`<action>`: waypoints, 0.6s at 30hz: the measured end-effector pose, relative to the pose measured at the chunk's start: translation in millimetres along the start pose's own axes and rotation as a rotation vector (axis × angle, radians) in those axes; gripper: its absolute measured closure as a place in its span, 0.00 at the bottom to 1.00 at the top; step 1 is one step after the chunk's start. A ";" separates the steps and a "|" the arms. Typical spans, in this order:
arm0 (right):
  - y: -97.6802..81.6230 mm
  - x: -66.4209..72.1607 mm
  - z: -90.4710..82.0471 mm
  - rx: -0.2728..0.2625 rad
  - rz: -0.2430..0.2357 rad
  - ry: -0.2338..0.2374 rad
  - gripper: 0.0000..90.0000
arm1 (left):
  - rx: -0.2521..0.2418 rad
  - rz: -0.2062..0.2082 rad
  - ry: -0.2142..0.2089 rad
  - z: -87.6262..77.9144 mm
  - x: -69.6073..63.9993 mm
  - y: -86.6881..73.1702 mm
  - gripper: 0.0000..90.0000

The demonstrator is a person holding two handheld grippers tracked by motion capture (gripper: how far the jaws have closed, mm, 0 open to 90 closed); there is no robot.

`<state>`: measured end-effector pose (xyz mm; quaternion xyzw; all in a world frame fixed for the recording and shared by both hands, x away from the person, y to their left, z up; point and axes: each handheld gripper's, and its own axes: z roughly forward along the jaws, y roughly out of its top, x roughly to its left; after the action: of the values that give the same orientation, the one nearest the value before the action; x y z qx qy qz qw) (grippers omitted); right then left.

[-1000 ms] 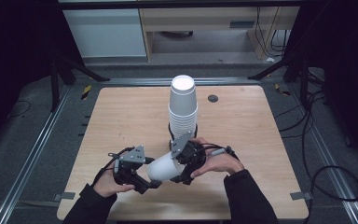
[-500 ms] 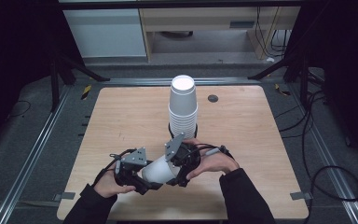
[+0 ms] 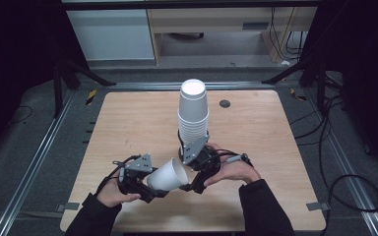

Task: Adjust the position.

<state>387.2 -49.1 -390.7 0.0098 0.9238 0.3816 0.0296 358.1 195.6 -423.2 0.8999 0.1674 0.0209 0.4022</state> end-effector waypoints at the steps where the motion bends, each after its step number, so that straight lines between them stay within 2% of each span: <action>1: -2.0 -0.1 -5.6 -0.019 0.008 -0.014 0.07 | -0.006 -0.003 0.006 -1.0 0.8 -0.5 0.24; 5: -11.9 -0.2 -26.0 -0.093 0.053 -0.071 0.07 | -0.028 -0.014 0.024 -4.2 2.8 -1.3 0.24; 9: -24.6 2.0 -39.3 -0.175 0.122 -0.122 0.07 | -0.066 -0.028 0.038 -6.4 3.4 -1.0 0.24; 14: -38.4 8.6 -44.1 -0.235 0.185 -0.166 0.07 | -0.101 -0.040 0.045 -4.6 1.5 0.5 0.24; 18: -47.0 14.7 -42.2 -0.275 0.230 -0.173 0.06 | -0.141 -0.045 0.063 -5.4 0.0 1.7 0.24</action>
<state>370.0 -111.5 -394.7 0.1440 0.8498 0.5027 0.0661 357.7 198.5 -418.3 0.8642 0.1983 0.0520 0.4595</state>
